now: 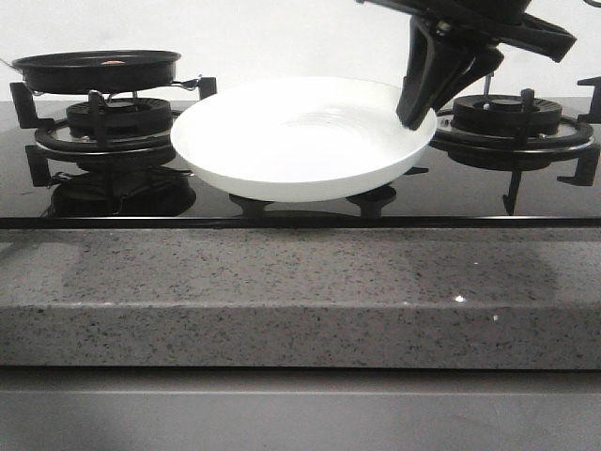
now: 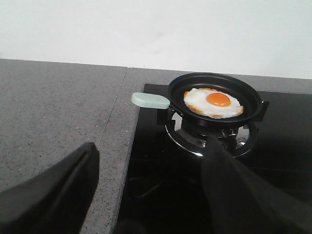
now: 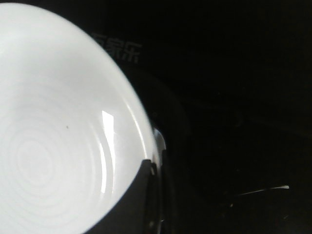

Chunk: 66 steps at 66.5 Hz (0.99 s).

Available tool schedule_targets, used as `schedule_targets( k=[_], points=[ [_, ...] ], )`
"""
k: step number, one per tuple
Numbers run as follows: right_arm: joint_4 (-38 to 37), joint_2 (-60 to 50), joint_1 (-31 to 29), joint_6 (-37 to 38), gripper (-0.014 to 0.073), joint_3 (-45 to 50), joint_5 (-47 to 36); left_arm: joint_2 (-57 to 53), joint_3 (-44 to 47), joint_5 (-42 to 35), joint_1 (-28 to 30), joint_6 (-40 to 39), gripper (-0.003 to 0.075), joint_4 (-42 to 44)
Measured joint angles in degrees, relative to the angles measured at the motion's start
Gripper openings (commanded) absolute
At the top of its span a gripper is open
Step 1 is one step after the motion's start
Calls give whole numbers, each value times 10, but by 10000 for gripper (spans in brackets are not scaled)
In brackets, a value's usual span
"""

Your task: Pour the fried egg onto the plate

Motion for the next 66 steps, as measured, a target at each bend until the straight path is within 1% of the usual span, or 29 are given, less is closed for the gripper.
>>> schedule_targets(
  k=[27,49,55,66],
  points=[
    [0,0,0,0,-67,0,0,2,0,-7,0,0,459,0],
    [0,0,0,0,-67,0,0,35,-1,-14,0,0,463,-1],
    [0,0,0,0,-67,0,0,59,-15,9,0,0,465,0],
    [0,0,0,0,-67,0,0,145,-88,107,0,0,465,9]
  ],
)
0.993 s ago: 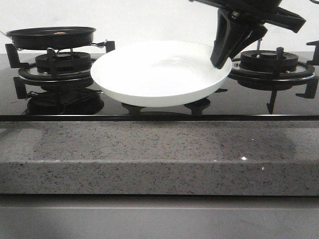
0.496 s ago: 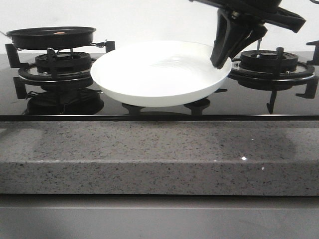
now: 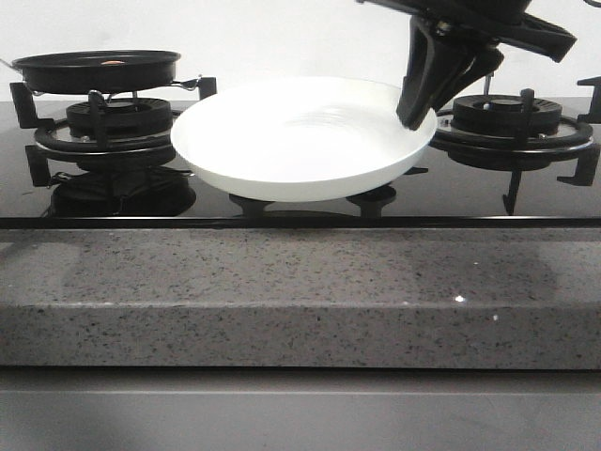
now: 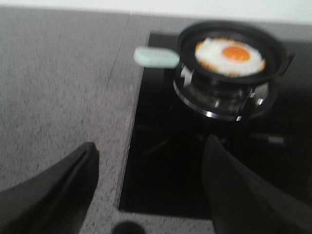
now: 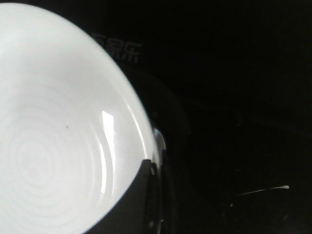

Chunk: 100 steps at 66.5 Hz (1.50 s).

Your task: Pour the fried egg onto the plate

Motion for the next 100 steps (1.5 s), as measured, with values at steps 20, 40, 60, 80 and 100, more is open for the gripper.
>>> schedule_targets(
  k=[20,40,60,80,100],
  points=[
    [0,0,0,0,-67,0,0,180,-127,97,16,6,475,-2],
    [0,0,0,0,-67,0,0,321,-240,149,122,144,531,-230],
    [0,0,0,0,-67,0,0,437,-287,172,205,236,529,-489],
    [0,0,0,0,-67,0,0,533,-292,175,209,255,528,-641],
    [0,0,0,0,-67,0,0,595,-295,208,209,292,524,-744]
  ],
)
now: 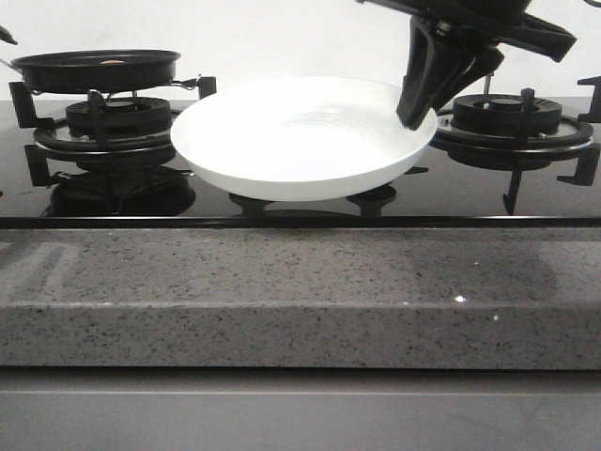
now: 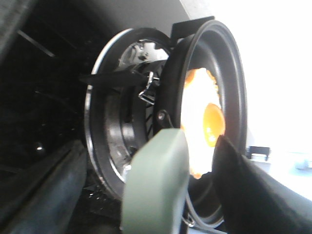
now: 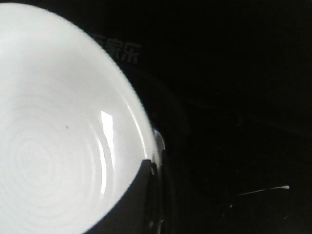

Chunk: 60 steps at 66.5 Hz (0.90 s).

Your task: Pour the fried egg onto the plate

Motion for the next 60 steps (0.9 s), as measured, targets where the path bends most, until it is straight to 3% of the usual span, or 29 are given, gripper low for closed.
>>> schedule_targets(
  k=[29,43,60],
  points=[
    [0,0,0,0,-67,0,0,14,-1,52,25,23,524,-86],
    [0,0,0,0,-67,0,0,14,-1,72,29,28,521,-87],
    [0,0,0,0,-67,0,0,14,-1,77,29,28,399,-87]
  ],
)
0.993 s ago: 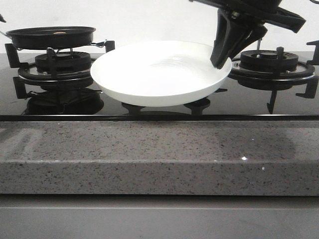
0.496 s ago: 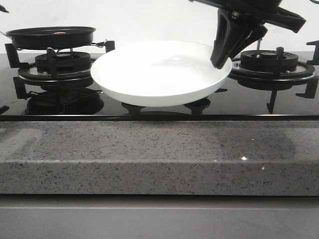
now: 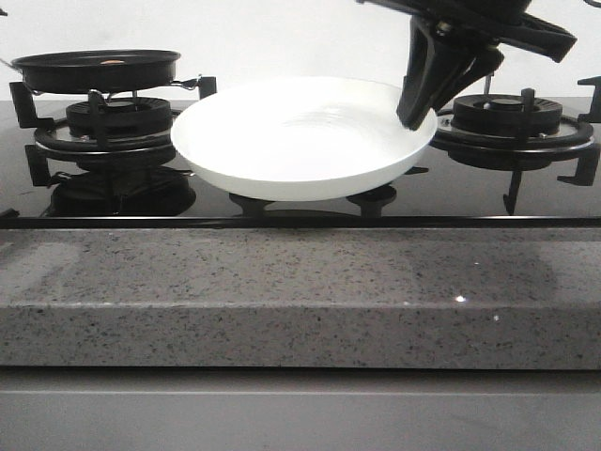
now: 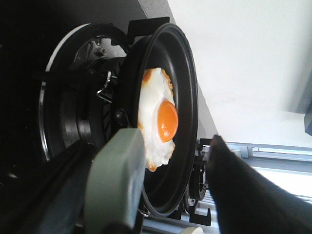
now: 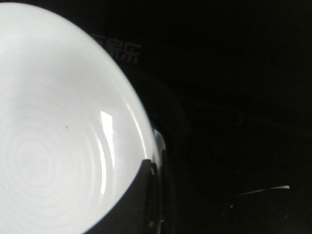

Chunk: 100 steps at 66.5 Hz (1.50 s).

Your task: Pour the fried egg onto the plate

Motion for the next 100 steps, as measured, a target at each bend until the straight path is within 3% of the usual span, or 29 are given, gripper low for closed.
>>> schedule_targets(
  k=[51,77,100],
  points=[
    [0,0,0,0,-67,0,0,1,0,-3,0,4,-19,2],
    [0,0,0,0,-67,0,0,-7,0,1,0,27,-20,-3],
    [0,0,0,0,-67,0,0,-87,0,4,0,72,-20,9]
  ],
)
